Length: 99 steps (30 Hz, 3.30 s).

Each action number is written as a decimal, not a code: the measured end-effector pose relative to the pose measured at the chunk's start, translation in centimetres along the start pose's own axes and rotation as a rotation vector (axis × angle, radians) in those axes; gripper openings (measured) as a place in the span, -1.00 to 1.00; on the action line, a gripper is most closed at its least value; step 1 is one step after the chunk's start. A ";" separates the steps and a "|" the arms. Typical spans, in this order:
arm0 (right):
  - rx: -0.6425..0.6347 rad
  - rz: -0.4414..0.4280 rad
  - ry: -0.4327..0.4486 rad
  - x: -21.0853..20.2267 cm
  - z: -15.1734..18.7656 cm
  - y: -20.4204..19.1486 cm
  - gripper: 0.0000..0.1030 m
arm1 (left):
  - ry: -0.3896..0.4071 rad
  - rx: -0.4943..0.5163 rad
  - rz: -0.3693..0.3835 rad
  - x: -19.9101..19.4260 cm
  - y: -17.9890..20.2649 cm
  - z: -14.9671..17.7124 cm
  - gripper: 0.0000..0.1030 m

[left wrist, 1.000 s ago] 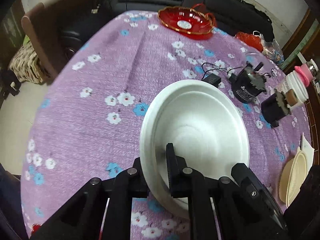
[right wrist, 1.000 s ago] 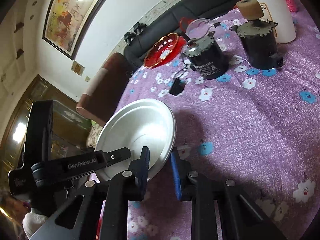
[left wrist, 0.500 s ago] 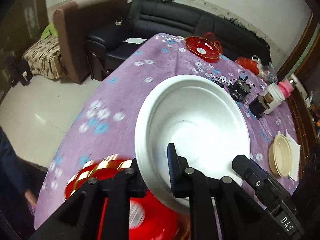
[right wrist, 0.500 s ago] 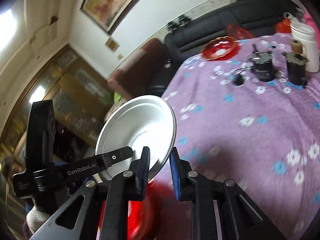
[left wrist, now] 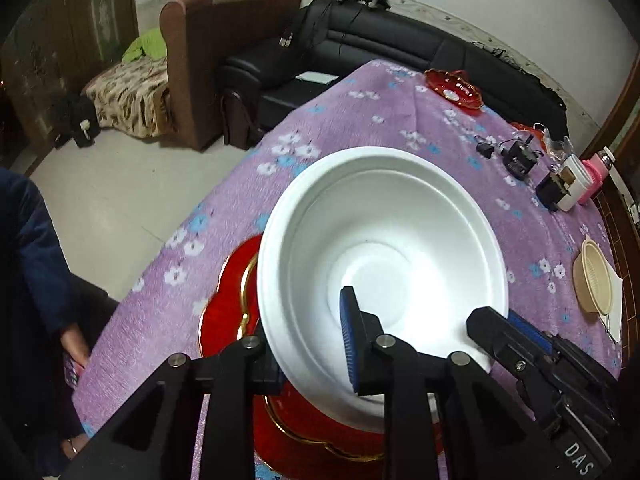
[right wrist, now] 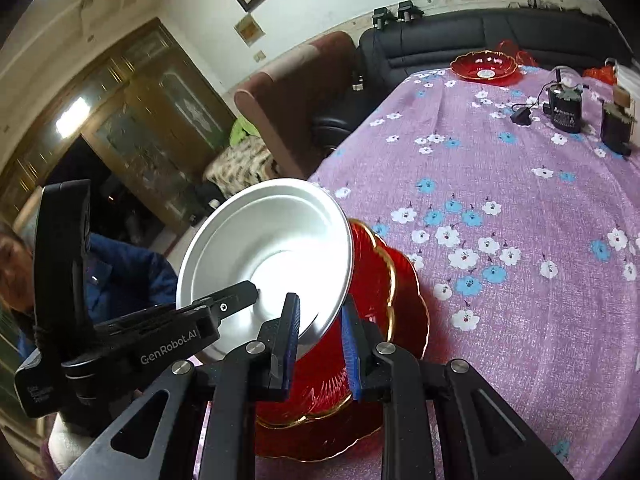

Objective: Organize plates and bowls
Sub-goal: 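Lower the small white bowl onto the red plate stack and release, then move both tools to the beige plastic bowl beside the notebook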

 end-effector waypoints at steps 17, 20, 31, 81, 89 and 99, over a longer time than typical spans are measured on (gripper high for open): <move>-0.048 0.130 0.169 -5.3 0.1 -0.4 -0.01 | 0.150 -0.032 0.020 -4.5 -0.3 1.8 0.30; -0.028 0.152 0.240 -7.8 0.6 0.1 0.12 | 0.216 -0.036 0.021 -6.7 0.3 2.6 0.53; 0.043 0.216 0.313 -12.0 4.2 3.4 0.26 | 0.340 0.054 -0.103 -10.8 3.7 5.6 0.76; 0.314 0.516 0.509 -24.0 -3.7 25.0 0.32 | 0.314 0.475 0.005 -8.1 26.1 4.0 0.82; 0.419 0.594 0.511 -24.1 -3.2 31.5 0.31 | 0.232 0.425 0.148 -4.1 30.1 -1.7 0.82; 0.557 0.544 0.426 -22.5 -1.6 37.0 0.18 | -0.022 0.320 0.284 6.7 35.6 -3.9 0.60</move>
Point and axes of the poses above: each gripper's, at about its wrist camera, not at the fingertips, and x roughly the way its jaws point, y to its right, z to its underside, the point moved 6 cm from there along x, roughly the way its jaws point, and after that the axes turned 4 degrees about x, right-handed, at the moved point
